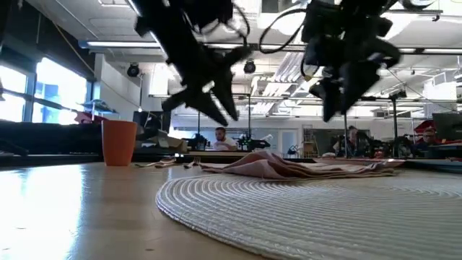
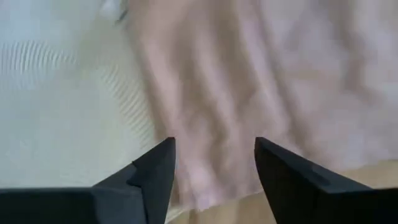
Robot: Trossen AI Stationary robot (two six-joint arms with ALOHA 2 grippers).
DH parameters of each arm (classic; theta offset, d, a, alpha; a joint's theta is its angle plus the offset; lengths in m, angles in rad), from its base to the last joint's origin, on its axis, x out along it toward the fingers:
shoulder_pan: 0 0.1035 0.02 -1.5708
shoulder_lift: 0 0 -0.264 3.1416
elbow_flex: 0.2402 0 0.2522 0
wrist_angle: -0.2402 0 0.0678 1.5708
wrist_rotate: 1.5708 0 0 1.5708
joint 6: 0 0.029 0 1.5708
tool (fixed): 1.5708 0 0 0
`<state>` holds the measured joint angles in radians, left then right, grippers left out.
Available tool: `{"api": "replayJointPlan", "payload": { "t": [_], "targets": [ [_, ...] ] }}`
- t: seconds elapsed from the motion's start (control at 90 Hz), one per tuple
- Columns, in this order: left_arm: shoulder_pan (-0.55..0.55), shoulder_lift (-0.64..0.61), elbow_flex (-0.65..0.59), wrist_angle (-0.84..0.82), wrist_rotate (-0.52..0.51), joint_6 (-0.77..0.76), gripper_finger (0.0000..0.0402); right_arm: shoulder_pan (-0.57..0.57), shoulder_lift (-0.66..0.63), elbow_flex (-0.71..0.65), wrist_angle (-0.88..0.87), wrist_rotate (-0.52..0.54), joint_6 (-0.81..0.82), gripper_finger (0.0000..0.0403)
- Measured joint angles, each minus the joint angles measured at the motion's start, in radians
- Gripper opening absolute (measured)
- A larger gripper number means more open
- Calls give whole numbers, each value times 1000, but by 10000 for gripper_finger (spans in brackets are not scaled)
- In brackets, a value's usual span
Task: Set table place
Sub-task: Fold pink table napkin
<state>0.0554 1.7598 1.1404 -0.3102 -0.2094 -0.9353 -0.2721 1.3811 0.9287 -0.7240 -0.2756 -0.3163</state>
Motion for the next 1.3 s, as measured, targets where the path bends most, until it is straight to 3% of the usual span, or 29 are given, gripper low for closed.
{"api": "replayJointPlan", "payload": {
  "t": [0.144,0.289,0.522,0.7,0.789,1.133,1.3],
  "targets": [
    [133,58,-1,-30,188,67,100,-126,0,40,-31,-30,32,200],
    [175,102,0,-36,330,119,111,-202,0,45,-50,-108,50,200],
    [140,94,-1,-91,287,147,115,-221,0,45,-45,-126,46,200],
    [112,47,3,-144,175,108,115,-219,0,45,-26,-126,46,200],
    [130,64,-1,-201,177,80,115,-218,0,45,-15,-129,46,200],
    [154,139,0,-133,239,131,114,-218,0,45,-8,-135,50,200],
    [154,138,1,-124,231,128,81,-218,-1,45,-8,-136,48,200]
  ]
}}
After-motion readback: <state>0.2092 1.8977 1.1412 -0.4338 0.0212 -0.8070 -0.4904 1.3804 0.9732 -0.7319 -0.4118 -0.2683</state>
